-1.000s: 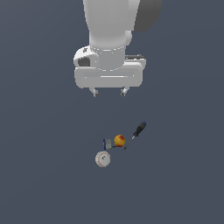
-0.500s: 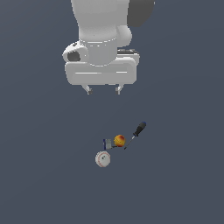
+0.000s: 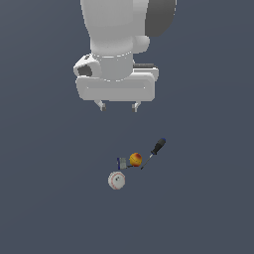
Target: Pick up a designated object from a clutter of objects.
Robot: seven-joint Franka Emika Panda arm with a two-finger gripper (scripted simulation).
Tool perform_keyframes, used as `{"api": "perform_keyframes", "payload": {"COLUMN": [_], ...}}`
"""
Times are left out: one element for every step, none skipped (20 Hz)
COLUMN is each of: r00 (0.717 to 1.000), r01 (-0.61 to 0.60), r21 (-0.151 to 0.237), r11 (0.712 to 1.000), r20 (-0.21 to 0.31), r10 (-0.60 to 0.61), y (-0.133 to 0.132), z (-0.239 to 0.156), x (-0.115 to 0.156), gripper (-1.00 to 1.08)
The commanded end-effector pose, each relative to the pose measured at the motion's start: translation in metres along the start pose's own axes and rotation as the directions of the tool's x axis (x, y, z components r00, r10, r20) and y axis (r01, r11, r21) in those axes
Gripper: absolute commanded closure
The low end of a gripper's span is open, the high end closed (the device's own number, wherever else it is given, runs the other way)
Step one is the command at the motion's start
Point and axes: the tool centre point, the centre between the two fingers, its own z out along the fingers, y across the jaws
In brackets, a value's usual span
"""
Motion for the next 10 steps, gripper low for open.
{"api": "perform_keyframes", "payload": {"r00": [0.999,0.999,0.997,0.996,0.994,0.991,0.987,0.983,0.977,0.971], "r01": [-0.035,-0.052,-0.071,-0.091,-0.112,-0.135,-0.159,-0.185,-0.211,-0.239], "r21": [0.005,0.007,0.009,0.012,0.014,0.016,0.018,0.02,0.022,0.023], "r11": [0.999,0.999,0.997,0.996,0.994,0.991,0.987,0.983,0.977,0.971], "r20": [0.003,0.005,0.006,0.008,0.01,0.012,0.015,0.017,0.02,0.023], "r10": [0.035,0.052,0.071,0.091,0.112,0.135,0.159,0.184,0.211,0.238], "y": [-0.001,-0.002,-0.002,-0.003,-0.004,-0.005,-0.005,-0.006,-0.007,-0.008], "z": [0.007,0.011,0.014,0.019,0.023,0.027,0.032,0.038,0.043,0.049], "x": [0.002,0.003,0.005,0.006,0.007,0.008,0.01,0.011,0.013,0.014], "gripper": [-0.92,-0.92,-0.92,-0.92,-0.92,-0.92,-0.92,-0.92,-0.92,-0.92]}}
